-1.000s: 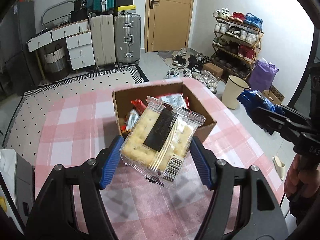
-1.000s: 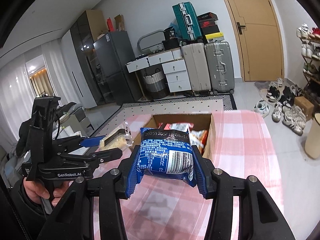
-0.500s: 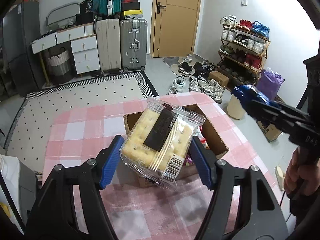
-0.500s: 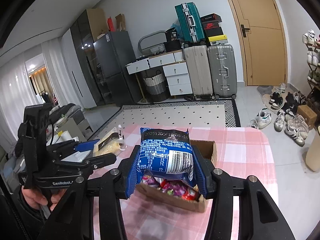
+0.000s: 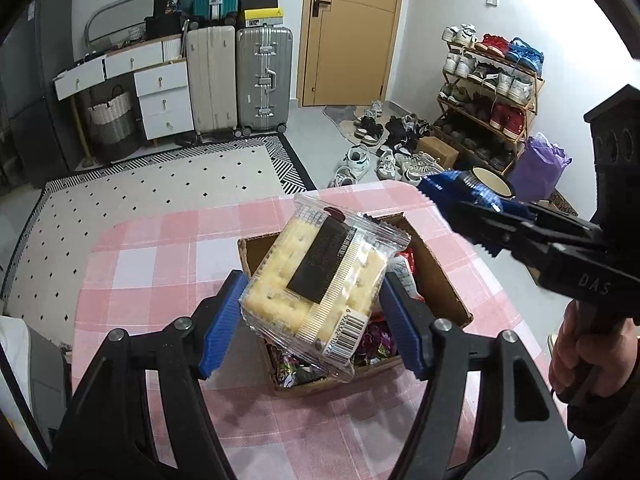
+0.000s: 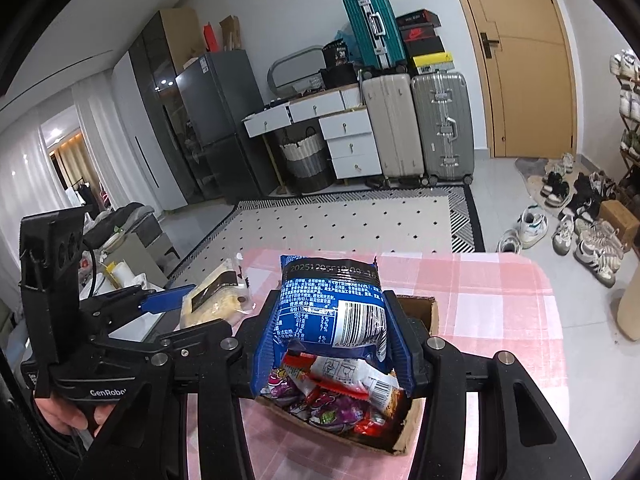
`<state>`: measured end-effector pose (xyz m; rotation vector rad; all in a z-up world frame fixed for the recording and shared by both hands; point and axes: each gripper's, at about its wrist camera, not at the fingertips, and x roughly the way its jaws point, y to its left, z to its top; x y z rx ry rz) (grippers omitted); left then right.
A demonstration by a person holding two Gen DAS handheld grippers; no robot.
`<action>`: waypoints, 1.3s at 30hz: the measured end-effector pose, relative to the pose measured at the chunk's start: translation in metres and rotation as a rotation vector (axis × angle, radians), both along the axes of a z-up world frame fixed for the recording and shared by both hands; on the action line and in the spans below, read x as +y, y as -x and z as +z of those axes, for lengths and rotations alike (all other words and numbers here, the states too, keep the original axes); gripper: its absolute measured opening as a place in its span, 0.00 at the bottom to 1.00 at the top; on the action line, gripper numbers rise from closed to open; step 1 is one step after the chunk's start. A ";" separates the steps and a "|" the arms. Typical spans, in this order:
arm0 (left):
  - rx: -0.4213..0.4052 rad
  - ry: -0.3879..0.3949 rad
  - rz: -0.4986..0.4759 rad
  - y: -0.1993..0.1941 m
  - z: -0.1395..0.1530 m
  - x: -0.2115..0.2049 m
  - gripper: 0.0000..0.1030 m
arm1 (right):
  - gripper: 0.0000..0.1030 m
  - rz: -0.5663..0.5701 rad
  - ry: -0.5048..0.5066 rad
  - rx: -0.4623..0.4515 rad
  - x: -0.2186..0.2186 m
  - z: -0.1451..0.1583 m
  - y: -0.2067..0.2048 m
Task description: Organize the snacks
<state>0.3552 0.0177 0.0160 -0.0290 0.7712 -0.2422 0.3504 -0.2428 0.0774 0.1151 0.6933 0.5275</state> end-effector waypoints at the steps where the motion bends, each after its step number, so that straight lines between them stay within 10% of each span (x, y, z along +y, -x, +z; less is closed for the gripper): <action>1: 0.005 0.004 0.000 -0.002 -0.004 0.000 0.64 | 0.48 0.000 0.005 0.006 0.002 -0.002 -0.005; 16: 0.063 0.033 -0.016 -0.030 -0.044 -0.004 0.64 | 0.49 -0.010 0.053 0.063 0.013 -0.048 -0.032; 22: 0.112 0.030 -0.034 -0.042 -0.070 -0.002 0.69 | 0.66 -0.011 0.043 0.095 0.013 -0.066 -0.038; 39: 0.053 0.031 0.009 -0.020 -0.057 0.012 0.80 | 0.82 -0.030 0.002 0.007 -0.009 -0.039 -0.007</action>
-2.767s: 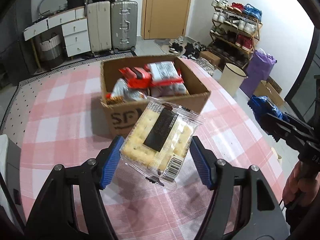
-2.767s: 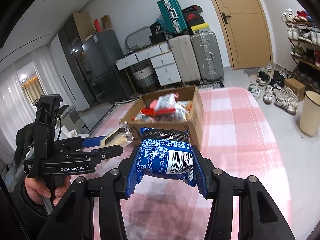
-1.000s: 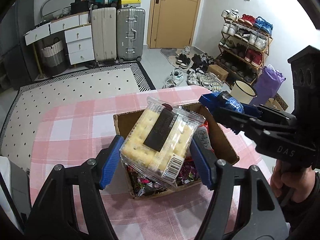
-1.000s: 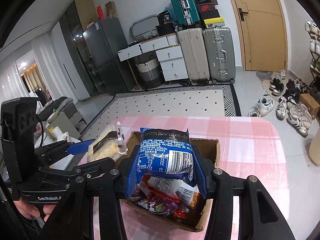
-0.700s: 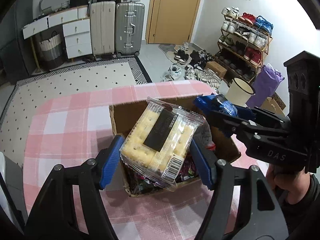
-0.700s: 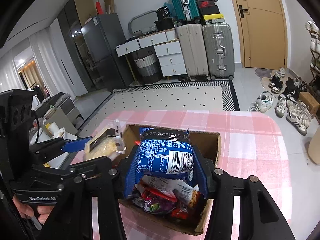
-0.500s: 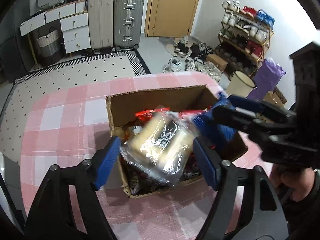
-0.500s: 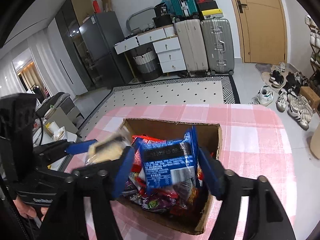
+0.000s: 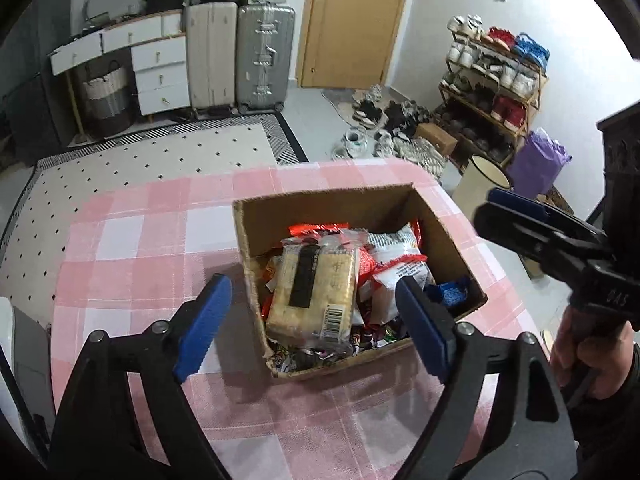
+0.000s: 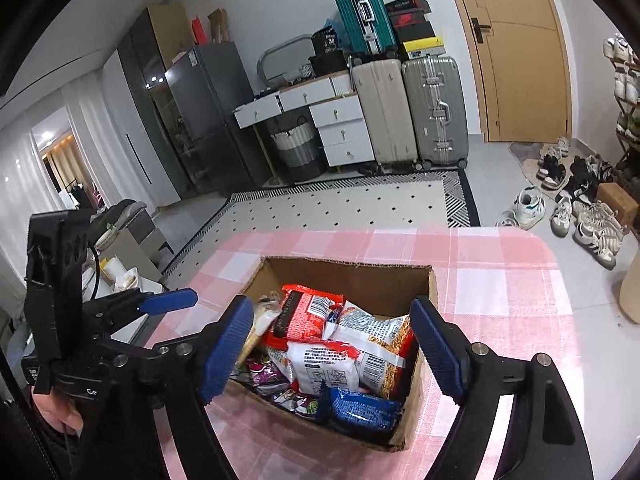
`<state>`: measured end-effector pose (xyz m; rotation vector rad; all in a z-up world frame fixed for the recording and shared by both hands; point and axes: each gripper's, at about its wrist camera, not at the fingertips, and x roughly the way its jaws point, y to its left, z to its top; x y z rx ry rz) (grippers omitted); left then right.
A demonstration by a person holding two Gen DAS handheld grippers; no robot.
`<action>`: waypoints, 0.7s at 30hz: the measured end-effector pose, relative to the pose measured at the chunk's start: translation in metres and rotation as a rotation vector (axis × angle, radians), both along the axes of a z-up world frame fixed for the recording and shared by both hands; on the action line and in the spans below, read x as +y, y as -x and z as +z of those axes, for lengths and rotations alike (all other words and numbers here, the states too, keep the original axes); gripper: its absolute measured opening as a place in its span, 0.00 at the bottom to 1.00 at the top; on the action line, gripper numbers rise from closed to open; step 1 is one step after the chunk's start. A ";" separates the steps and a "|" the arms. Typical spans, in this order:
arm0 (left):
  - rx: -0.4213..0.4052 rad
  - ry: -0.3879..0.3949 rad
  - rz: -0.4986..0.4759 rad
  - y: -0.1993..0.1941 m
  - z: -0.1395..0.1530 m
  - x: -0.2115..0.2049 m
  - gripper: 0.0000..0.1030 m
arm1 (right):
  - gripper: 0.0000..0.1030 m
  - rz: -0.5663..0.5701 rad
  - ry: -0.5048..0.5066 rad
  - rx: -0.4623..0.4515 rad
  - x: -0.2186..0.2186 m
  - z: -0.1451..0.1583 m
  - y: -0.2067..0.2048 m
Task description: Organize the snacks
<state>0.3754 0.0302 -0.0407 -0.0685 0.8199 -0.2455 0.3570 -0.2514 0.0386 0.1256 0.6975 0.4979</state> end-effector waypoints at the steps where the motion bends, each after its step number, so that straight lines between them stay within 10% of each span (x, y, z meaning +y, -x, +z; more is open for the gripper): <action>1: -0.014 -0.001 0.011 0.003 0.003 0.002 0.80 | 0.83 0.000 0.000 -0.009 0.000 0.004 0.005; 21: -0.177 -0.041 0.054 0.118 0.069 -0.006 0.87 | 0.98 0.032 -0.003 -0.222 0.002 0.063 0.122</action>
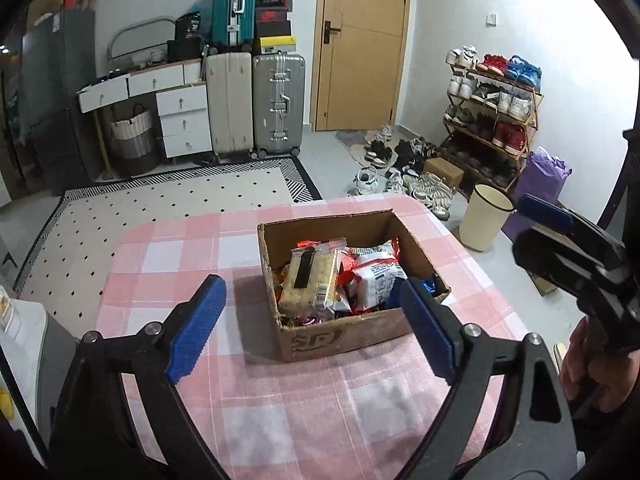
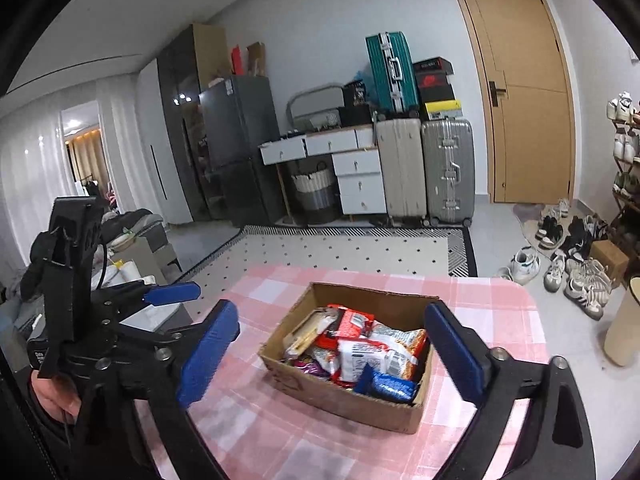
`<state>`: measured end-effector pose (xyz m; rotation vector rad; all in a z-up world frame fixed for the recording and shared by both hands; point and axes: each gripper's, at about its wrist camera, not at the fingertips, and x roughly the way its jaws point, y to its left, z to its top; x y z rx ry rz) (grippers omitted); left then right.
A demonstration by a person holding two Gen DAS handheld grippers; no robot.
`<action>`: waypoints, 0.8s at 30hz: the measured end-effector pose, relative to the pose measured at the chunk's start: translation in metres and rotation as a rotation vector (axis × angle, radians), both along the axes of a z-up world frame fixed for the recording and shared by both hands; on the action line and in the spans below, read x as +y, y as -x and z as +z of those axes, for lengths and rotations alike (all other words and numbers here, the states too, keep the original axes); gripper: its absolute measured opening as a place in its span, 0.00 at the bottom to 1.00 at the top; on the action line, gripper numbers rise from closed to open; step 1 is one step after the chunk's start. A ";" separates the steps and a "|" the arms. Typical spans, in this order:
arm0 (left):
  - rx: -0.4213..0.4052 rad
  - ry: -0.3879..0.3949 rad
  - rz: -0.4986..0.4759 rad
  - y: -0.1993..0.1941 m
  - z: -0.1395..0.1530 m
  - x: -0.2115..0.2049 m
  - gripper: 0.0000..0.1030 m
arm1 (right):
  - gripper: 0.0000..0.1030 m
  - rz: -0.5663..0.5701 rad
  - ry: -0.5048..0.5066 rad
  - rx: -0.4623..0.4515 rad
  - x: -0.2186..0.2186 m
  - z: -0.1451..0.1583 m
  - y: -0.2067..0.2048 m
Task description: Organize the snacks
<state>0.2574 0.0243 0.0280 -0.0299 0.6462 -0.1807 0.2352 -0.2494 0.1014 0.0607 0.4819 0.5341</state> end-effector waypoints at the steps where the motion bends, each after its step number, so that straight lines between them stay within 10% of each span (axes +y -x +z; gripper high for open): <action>1: -0.012 0.001 0.011 0.008 0.002 0.000 0.89 | 0.98 -0.002 -0.002 -0.012 -0.001 0.001 0.009; 24: -0.208 -0.004 0.227 0.126 -0.025 0.026 1.00 | 0.99 -0.042 -0.001 -0.032 -0.016 -0.059 0.099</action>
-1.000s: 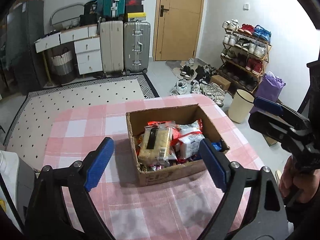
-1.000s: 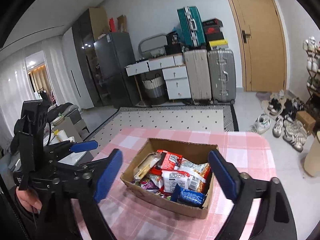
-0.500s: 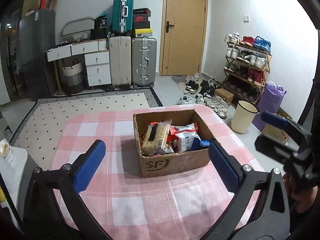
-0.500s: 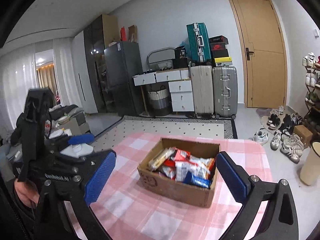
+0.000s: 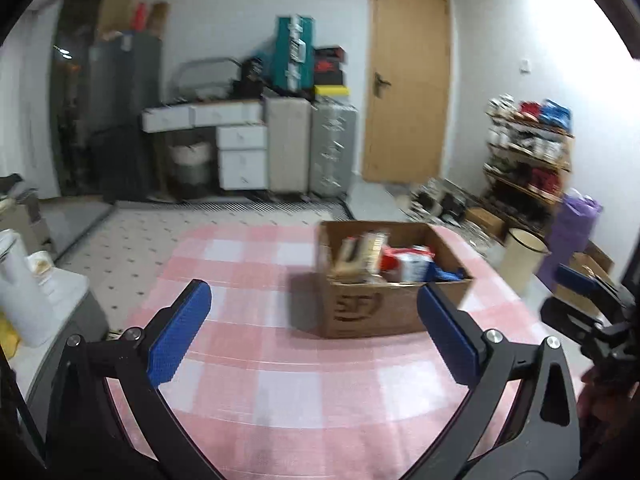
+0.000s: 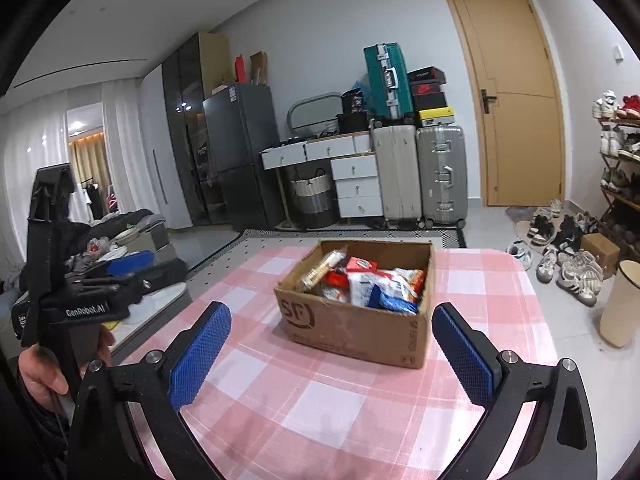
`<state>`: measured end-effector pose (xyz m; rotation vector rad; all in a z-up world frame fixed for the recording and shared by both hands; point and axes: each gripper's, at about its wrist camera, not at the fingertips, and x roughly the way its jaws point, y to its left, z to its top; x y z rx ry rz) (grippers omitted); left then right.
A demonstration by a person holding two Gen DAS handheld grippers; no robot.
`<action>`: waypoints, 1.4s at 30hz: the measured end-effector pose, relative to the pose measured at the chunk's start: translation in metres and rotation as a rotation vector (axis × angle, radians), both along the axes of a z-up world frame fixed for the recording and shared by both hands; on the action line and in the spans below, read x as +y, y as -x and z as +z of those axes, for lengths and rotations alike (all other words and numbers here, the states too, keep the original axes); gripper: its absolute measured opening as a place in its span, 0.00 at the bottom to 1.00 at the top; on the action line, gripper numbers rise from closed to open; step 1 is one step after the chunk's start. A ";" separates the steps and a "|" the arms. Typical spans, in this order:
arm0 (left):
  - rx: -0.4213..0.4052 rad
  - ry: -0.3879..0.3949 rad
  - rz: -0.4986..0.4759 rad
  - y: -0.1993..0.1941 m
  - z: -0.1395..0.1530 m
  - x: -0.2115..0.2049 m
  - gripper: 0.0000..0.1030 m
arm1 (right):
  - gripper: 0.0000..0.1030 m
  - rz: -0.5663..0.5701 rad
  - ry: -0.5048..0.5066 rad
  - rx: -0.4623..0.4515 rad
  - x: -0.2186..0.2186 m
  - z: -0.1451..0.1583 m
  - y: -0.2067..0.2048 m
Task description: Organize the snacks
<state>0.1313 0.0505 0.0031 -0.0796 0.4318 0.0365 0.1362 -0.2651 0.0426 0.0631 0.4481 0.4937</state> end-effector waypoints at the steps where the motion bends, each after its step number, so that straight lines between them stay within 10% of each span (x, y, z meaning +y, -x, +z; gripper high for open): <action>1: -0.004 0.010 0.001 0.003 -0.005 0.002 1.00 | 0.99 -0.002 -0.002 0.002 -0.002 -0.006 0.001; 13: -0.073 -0.051 0.066 0.016 -0.081 0.016 1.00 | 0.99 -0.096 0.000 -0.056 -0.016 -0.064 0.015; 42: -0.098 -0.096 0.108 -0.001 -0.120 0.013 1.00 | 0.99 -0.132 0.037 -0.172 -0.021 -0.076 0.028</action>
